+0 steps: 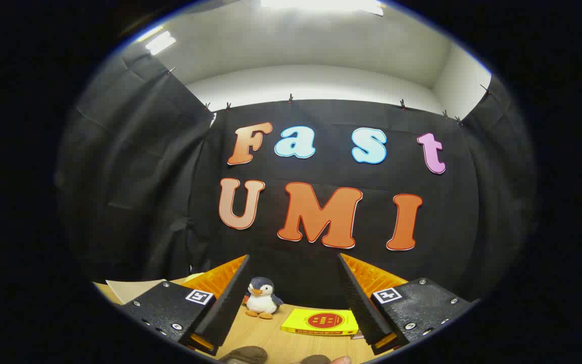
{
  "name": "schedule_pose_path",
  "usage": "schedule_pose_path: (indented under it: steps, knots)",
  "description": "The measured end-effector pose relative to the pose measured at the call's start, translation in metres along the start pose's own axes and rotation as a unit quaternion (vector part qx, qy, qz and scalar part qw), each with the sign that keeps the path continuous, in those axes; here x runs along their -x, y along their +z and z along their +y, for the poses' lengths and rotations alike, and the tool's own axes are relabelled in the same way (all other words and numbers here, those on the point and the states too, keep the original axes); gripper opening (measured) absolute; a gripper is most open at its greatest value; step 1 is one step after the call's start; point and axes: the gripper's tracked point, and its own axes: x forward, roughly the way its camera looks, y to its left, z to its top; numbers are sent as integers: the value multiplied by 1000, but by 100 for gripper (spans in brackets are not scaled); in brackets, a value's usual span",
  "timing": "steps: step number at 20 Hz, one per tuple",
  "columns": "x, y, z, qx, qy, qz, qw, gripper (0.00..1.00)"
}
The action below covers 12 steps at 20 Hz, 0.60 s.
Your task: Open the storage box then place both shoes into the box .Put the left shoe in first, then the right shoe, with the right side of both shoes facing outward in a uniform manner.
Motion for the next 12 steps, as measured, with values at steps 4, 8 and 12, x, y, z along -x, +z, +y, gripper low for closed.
schedule_pose_path:
  steps: [4,8,12]
  knots:
    - [2,-6,1,-8,2,13,1000,99]
    - [6,-15,7,-1,10,32,999,99]
    - [7,-34,19,-9,20,72,997,99]
